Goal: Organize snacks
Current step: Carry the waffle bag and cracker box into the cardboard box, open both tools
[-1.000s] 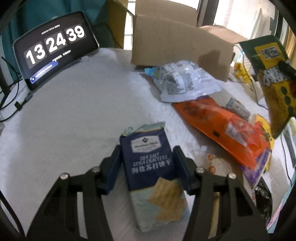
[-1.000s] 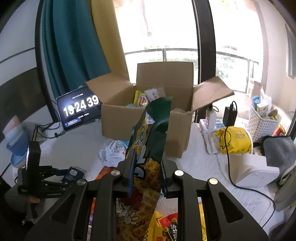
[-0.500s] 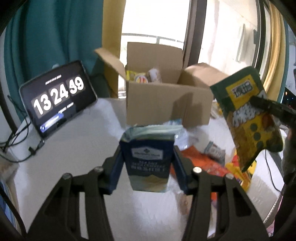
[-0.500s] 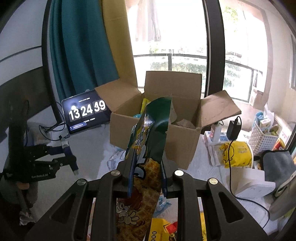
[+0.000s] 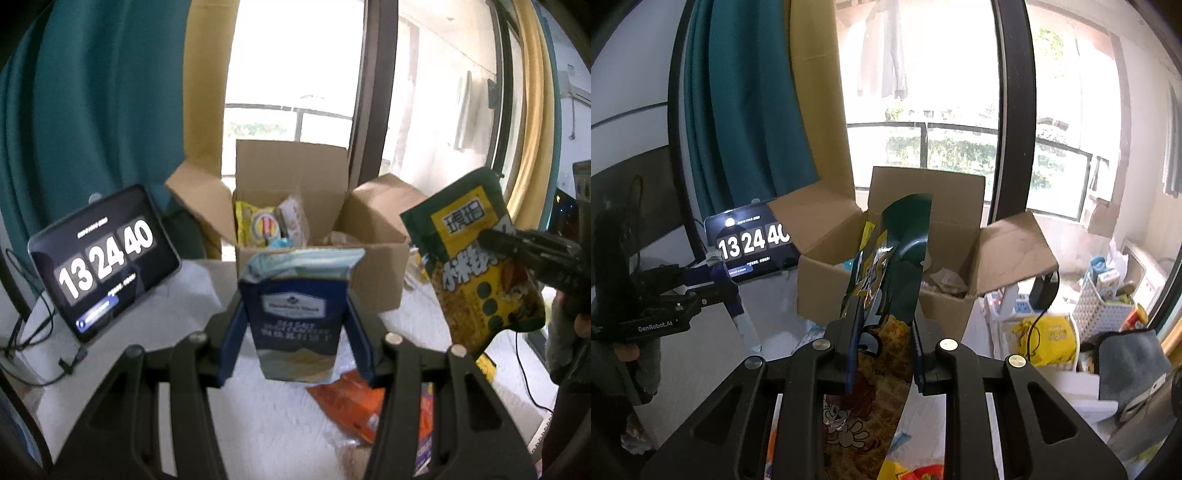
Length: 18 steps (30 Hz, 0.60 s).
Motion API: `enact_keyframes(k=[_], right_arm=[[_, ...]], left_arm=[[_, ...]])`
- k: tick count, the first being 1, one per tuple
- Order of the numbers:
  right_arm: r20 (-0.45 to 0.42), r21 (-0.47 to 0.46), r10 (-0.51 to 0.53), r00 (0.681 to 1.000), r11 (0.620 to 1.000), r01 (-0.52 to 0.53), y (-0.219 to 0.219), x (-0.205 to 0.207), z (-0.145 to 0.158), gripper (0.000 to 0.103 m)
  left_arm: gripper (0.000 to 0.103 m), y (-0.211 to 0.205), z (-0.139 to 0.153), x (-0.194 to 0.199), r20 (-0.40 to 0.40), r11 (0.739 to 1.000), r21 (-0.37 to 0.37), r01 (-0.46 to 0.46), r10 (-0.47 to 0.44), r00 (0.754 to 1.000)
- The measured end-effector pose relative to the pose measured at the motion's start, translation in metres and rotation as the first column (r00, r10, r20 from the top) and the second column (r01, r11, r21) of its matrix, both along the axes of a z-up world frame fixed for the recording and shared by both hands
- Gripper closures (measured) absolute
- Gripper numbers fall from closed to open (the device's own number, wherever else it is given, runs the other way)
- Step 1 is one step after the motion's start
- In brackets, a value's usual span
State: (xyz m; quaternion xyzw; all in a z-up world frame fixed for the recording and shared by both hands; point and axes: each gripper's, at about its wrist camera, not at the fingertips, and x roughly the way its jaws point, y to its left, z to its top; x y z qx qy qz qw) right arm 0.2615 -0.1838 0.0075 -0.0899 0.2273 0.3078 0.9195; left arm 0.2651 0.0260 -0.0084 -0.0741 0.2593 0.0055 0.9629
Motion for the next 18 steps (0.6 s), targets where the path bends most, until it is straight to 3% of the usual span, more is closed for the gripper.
enact_keyframes(k=[18], right_arm=[[0.073,0.022,-0.009,0.997,1.000,0.007,0.013,0.057,0.028,0.078]], left_arm=[[0.051,0.006,0.032,0.054,0.093,0.999,0.040,0.011,-0.014,0.996]])
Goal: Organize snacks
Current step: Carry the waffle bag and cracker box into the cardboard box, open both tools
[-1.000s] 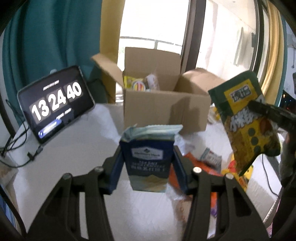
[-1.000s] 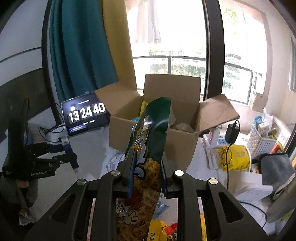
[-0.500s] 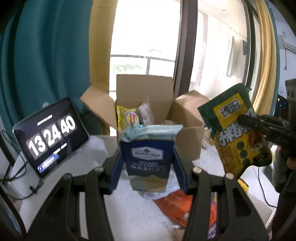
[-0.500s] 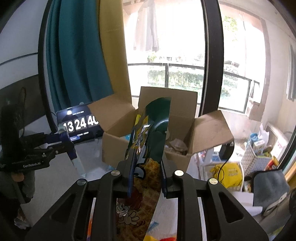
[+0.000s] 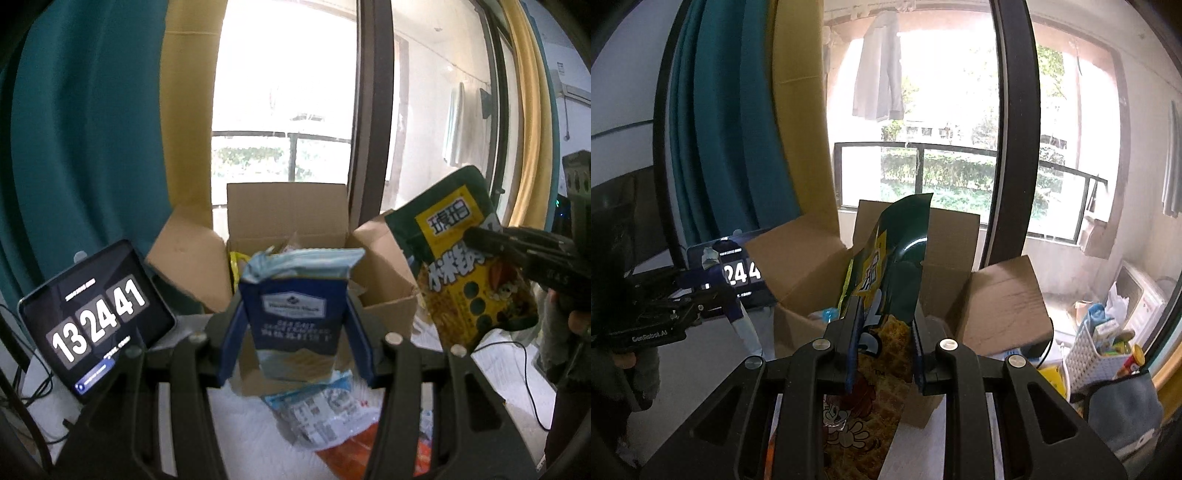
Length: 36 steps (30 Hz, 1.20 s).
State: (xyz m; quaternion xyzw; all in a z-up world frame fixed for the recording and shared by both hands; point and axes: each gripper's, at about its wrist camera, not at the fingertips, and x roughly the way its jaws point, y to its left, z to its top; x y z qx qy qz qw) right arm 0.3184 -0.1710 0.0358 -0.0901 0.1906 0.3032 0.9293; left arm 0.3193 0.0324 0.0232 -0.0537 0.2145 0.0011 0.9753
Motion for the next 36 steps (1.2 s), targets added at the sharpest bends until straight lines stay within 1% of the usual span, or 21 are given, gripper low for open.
enact_keyframes(k=[9,16,20,26,29,32,33,34,35,36], right_arm=[[0.040,-0.008,-0.006,0.999,1.000,0.006,0.011,0.029,0.007,0.079],[0.070,-0.018,-0.027,0.997,0.999,0.028,0.019,0.059,0.007,0.079],[0.092,-0.015,-0.050,0.994,0.999,0.052,0.023,0.075,0.005,0.079],[0.081,0.024,-0.084,0.993,0.996,0.082,0.026,0.108,0.002,0.079],[0.075,0.032,-0.103,0.992,0.994,0.101,0.028,0.120,0.000,0.078],[0.073,0.027,-0.128,0.989,0.992,0.126,0.031,0.132,-0.005,0.078],[0.075,0.018,-0.138,0.988,0.990,0.137,0.032,0.136,-0.008,0.070],[0.074,0.001,-0.158,0.985,0.987,0.159,0.034,0.142,-0.011,0.049],[0.071,-0.001,-0.169,0.983,0.986,0.169,0.034,0.146,-0.013,0.039],[0.069,0.009,-0.175,0.982,0.985,0.175,0.032,0.148,-0.014,0.033]], left_arm=[[0.051,0.005,0.008,0.032,0.030,1.000,-0.009,0.011,-0.011,0.999],[0.051,0.001,0.012,0.069,0.055,0.999,0.002,0.039,-0.039,0.998],[0.051,-0.006,0.008,0.091,0.047,0.998,-0.015,0.062,-0.062,0.997],[0.051,-0.017,0.003,0.125,0.031,0.995,-0.038,0.096,-0.094,0.995],[0.051,-0.022,-0.001,0.137,0.028,0.994,-0.036,0.101,-0.100,0.995],[0.050,-0.021,-0.004,0.152,0.011,0.991,-0.067,0.112,-0.112,0.994],[0.050,-0.021,-0.006,0.158,-0.004,0.991,-0.079,0.104,-0.105,0.994],[0.045,-0.021,-0.006,0.161,-0.012,0.992,-0.087,0.095,-0.096,0.995],[0.033,-0.020,-0.005,0.162,-0.010,0.992,-0.095,0.088,-0.089,0.996],[0.027,-0.018,-0.005,0.161,-0.004,0.991,-0.105,0.079,-0.080,0.997]])
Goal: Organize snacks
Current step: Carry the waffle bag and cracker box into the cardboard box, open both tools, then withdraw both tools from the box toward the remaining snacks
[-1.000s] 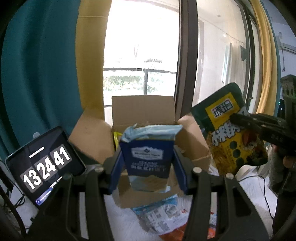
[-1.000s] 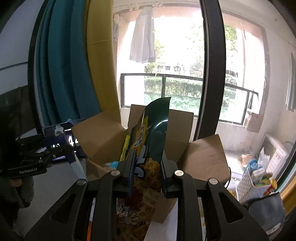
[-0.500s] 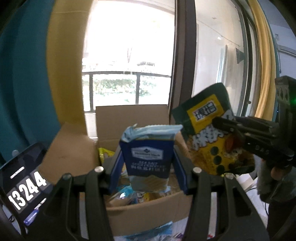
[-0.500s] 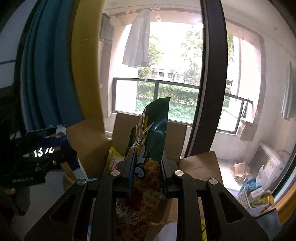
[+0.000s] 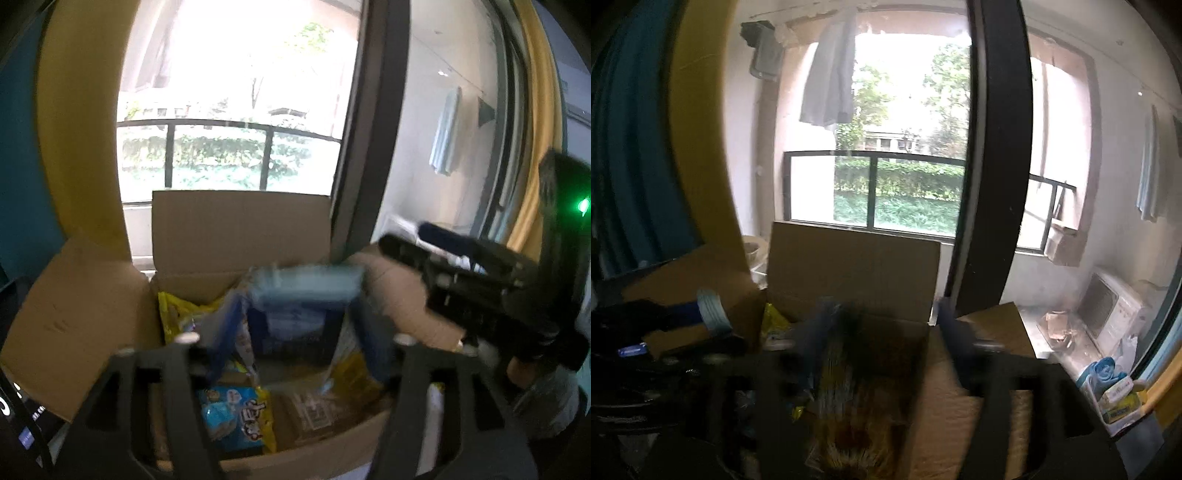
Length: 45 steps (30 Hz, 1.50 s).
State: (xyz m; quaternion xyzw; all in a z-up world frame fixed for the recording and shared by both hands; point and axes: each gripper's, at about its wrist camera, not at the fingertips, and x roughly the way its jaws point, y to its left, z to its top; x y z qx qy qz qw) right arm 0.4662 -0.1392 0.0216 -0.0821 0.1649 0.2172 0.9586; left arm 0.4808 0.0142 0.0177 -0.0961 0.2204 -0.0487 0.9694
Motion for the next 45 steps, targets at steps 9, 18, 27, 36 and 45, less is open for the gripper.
enact_keyframes(k=[9,18,27,36,45], right_arm=[[-0.021,-0.016,-0.008,1.000,1.000,0.008,-0.011,-0.010,0.001,0.033],[-0.004,-0.023,0.002,1.000,1.000,-0.002,-0.017,-0.049,0.016,0.033],[0.009,-0.015,0.007,1.000,1.000,-0.007,-0.027,-0.094,0.031,0.033],[0.012,-0.009,0.007,1.000,1.000,-0.007,-0.039,-0.131,0.037,0.033],[0.007,0.003,0.013,1.000,1.000,-0.013,-0.049,-0.158,0.036,0.033]], left_arm=[[0.022,0.001,0.012,-0.014,0.026,0.999,-0.018,-0.029,0.029,0.999],[0.022,-0.007,0.033,-0.050,0.068,1.000,0.003,-0.012,0.012,0.998],[0.022,-0.018,0.050,-0.088,0.110,1.000,0.005,-0.005,0.005,0.994],[0.022,-0.028,0.062,-0.122,0.131,1.000,0.013,0.002,-0.003,0.991],[0.022,-0.037,0.058,-0.149,0.120,1.000,0.019,0.005,-0.007,0.993]])
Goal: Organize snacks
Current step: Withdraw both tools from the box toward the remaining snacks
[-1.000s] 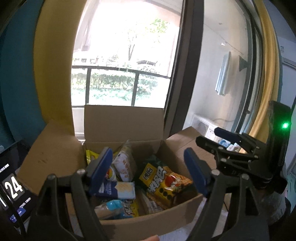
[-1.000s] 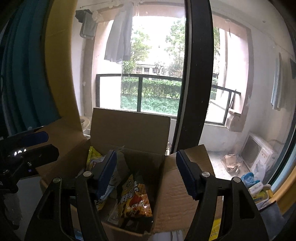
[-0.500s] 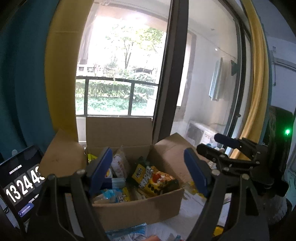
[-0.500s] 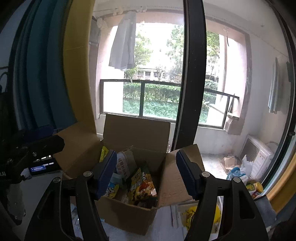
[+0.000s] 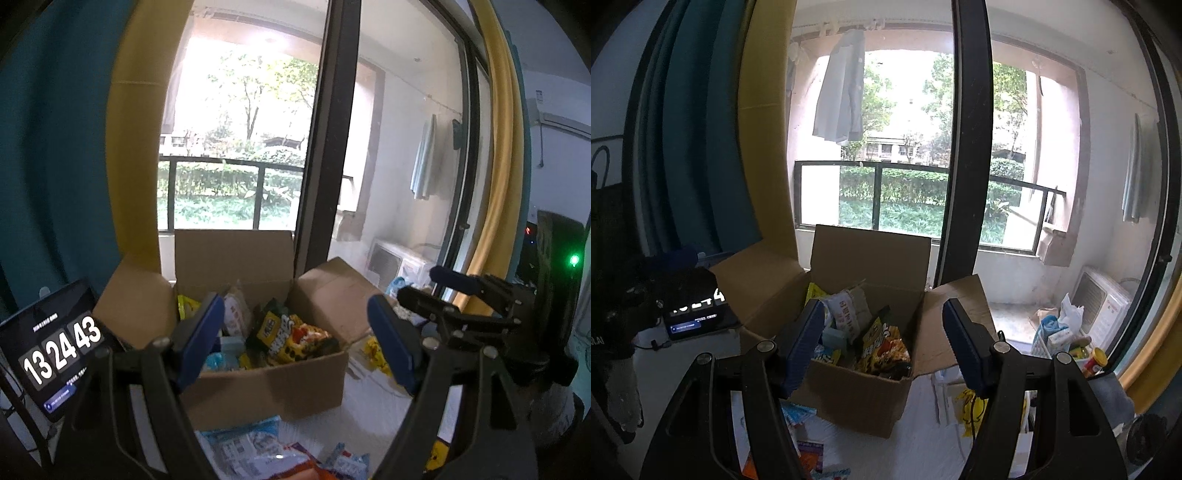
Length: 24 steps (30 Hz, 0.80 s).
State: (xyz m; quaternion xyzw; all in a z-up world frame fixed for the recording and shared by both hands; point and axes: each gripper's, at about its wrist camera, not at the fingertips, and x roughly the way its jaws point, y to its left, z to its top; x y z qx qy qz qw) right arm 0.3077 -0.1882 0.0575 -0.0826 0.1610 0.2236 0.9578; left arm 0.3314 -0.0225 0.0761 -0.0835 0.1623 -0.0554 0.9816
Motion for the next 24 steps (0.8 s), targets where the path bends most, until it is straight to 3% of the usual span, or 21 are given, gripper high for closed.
enact_keyframes(k=[11,24], right_arm=[[-0.042,0.010,0.024,0.999,1.000,-0.024,-0.004,-0.020,-0.016,0.033],[-0.133,-0.009,0.058,0.989,0.998,-0.060,-0.009,-0.027,-0.060,0.033]], left_arm=[[0.022,-0.006,-0.015,-0.021,-0.051,1.000,0.013,-0.008,0.009,0.999],[0.022,-0.012,-0.056,-0.026,-0.152,1.000,0.000,-0.028,0.028,0.988]])
